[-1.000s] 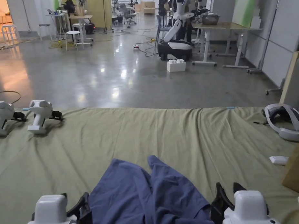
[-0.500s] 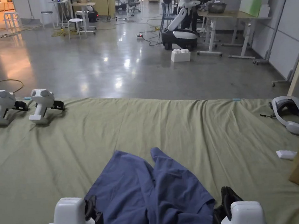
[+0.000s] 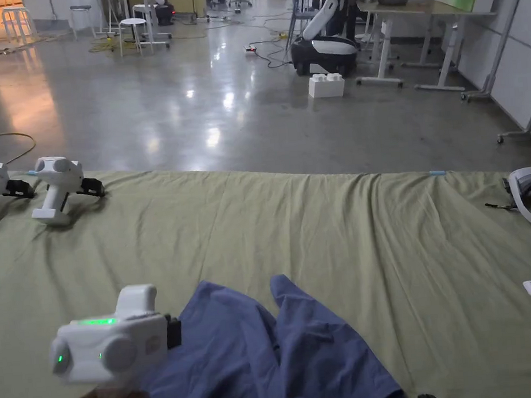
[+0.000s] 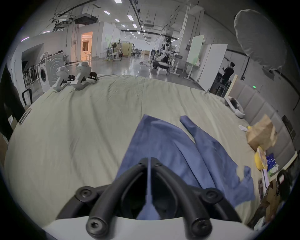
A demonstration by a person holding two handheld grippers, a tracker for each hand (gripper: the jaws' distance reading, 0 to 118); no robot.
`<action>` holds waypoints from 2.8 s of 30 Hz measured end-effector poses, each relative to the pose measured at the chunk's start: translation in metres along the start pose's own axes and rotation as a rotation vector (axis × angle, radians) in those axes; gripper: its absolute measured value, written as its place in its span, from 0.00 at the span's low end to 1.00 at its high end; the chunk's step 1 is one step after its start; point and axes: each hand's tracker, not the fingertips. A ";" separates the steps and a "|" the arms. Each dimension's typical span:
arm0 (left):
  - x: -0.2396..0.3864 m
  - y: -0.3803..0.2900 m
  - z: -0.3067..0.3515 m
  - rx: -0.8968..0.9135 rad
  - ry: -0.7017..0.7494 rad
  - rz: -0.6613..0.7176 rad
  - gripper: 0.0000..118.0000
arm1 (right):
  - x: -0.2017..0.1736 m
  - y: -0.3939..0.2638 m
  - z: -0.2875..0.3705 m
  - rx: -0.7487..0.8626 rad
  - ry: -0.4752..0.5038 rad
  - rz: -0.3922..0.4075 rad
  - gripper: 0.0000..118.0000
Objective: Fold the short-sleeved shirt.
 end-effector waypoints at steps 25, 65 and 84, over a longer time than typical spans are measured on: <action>0.059 0.057 -0.183 -0.267 0.122 -0.243 0.25 | 0.064 -0.045 -0.046 -0.234 -0.137 -0.064 0.05; -0.014 0.084 0.250 0.347 0.138 -0.175 0.05 | 0.101 0.101 -0.035 -0.181 -0.039 -0.076 0.10; -0.108 0.171 0.320 0.466 0.231 0.037 0.05 | 0.131 0.291 -0.034 0.068 -0.128 -0.030 0.10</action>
